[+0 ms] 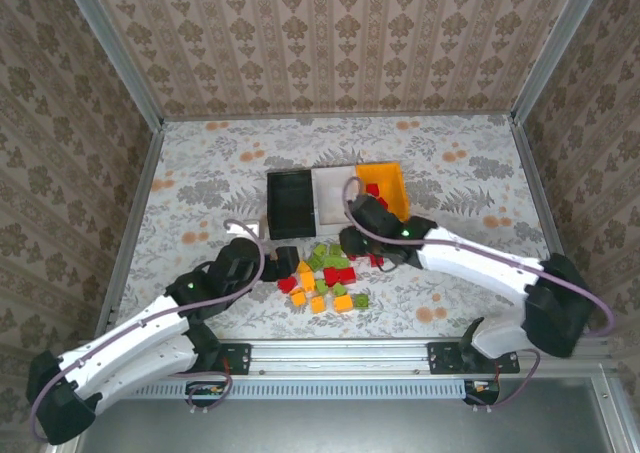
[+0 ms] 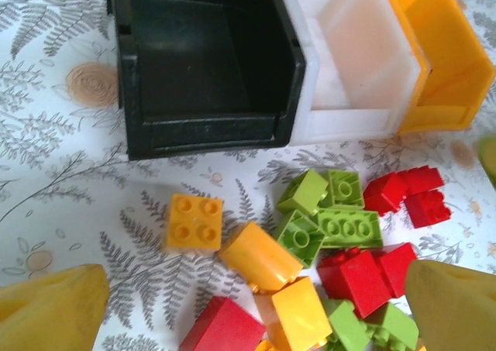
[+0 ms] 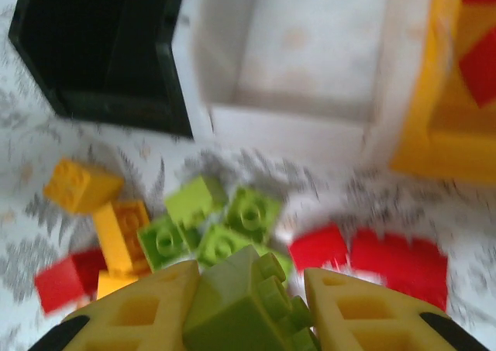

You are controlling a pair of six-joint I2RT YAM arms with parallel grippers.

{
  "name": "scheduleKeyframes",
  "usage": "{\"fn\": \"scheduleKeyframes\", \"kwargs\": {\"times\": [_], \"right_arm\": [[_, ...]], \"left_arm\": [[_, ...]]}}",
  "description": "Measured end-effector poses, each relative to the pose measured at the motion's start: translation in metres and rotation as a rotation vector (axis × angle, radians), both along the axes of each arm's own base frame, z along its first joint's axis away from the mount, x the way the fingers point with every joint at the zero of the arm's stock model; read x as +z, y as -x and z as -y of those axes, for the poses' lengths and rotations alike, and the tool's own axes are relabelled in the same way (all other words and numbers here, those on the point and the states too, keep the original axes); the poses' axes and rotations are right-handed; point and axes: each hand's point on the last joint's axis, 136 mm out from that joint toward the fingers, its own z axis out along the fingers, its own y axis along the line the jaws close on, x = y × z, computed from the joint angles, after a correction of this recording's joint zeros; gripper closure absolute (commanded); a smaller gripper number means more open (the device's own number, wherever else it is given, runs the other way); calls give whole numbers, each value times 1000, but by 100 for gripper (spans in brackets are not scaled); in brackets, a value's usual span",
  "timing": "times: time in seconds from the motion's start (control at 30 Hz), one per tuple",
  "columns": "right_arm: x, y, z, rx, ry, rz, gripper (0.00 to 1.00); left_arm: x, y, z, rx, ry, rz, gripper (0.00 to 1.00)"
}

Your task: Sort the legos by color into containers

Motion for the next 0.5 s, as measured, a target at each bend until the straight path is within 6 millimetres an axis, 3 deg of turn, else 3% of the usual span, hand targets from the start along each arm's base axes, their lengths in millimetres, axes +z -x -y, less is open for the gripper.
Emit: {"fn": "scheduleKeyframes", "kwargs": {"times": [0.13,0.33,0.5], "right_arm": [[-13,-49,-11,-71,45,10,69],[-27,-106,-15,-150,89,15,65],[-34,-126,-13,-204,93,-3,51]], "left_arm": [[-9,6,-10,12,-22,-23,2],[-15,8,-19,27,-44,-45,2],[-20,8,-22,34,-51,-61,2]]}}
